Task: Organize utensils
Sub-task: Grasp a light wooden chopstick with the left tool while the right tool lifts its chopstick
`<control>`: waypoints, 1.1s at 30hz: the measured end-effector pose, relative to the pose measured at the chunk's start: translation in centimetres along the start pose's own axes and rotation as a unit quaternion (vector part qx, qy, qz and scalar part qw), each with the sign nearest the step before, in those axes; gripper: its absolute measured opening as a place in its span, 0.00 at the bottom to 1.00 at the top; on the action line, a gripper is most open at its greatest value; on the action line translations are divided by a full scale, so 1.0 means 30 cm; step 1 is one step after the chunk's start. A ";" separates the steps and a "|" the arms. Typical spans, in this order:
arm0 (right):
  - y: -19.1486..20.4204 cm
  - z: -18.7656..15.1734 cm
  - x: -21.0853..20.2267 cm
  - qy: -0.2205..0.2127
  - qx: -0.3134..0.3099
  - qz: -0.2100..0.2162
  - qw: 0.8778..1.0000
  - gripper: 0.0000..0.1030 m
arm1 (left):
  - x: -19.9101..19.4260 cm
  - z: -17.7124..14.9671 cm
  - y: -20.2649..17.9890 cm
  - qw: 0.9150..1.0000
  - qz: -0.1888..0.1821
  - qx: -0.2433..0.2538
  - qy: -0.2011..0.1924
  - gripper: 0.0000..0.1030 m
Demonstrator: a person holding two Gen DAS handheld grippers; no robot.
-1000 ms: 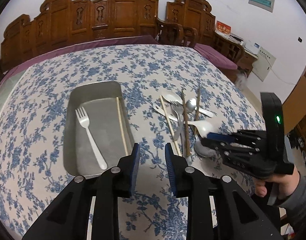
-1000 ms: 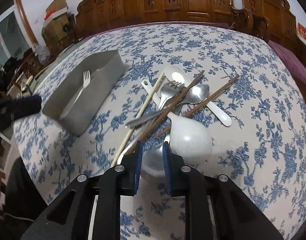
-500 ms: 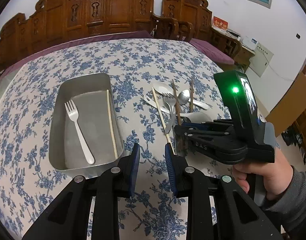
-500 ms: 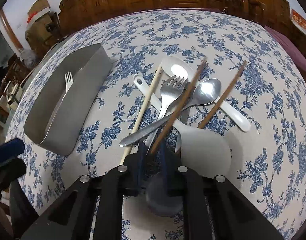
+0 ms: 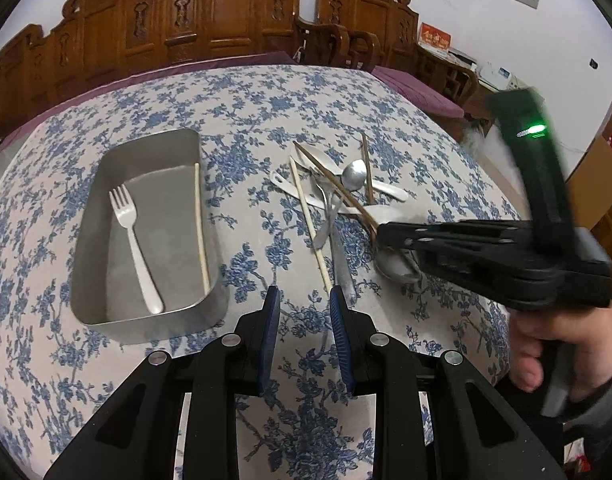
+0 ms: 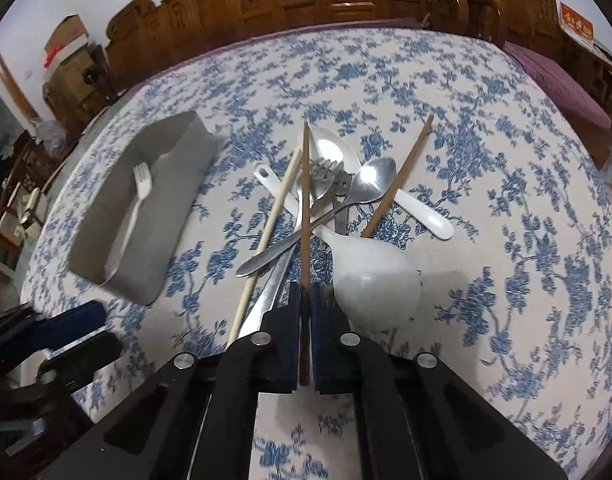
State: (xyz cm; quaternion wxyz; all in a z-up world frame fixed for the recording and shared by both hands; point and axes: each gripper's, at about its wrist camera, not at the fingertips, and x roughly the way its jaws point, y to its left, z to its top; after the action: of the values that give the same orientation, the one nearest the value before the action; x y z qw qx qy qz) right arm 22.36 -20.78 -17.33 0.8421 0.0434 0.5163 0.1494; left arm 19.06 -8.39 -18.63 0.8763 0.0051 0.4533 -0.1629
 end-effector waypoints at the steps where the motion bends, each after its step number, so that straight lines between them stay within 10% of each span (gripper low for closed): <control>1: 0.002 -0.003 -0.012 -0.002 -0.004 0.000 1.000 0.05 | 0.008 0.001 -0.006 1.000 0.000 0.000 0.001 0.23; 33: -0.096 -0.047 -0.192 -0.052 -0.017 0.032 0.998 0.06 | 0.302 0.080 -0.078 0.996 0.057 0.007 0.070 0.08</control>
State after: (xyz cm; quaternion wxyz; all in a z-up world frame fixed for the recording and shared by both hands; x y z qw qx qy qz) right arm 19.28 -25.33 -13.69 0.8633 0.0534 0.4675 0.1823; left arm 25.15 -13.51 -24.10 0.8503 0.0484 0.5113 -0.1151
